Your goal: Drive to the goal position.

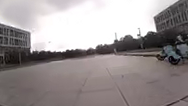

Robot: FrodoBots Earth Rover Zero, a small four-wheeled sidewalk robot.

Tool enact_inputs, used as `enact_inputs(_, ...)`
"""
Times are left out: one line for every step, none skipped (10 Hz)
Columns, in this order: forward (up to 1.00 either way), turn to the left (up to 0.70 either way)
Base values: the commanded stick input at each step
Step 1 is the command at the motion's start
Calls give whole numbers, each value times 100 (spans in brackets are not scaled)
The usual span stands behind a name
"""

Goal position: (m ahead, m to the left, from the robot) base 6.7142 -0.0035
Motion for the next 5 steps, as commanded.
enact_inputs(85,-6)
enact_inputs(85,0)
enact_inputs(85,-10)
enact_inputs(85,-17)
enact_inputs(85,-2)
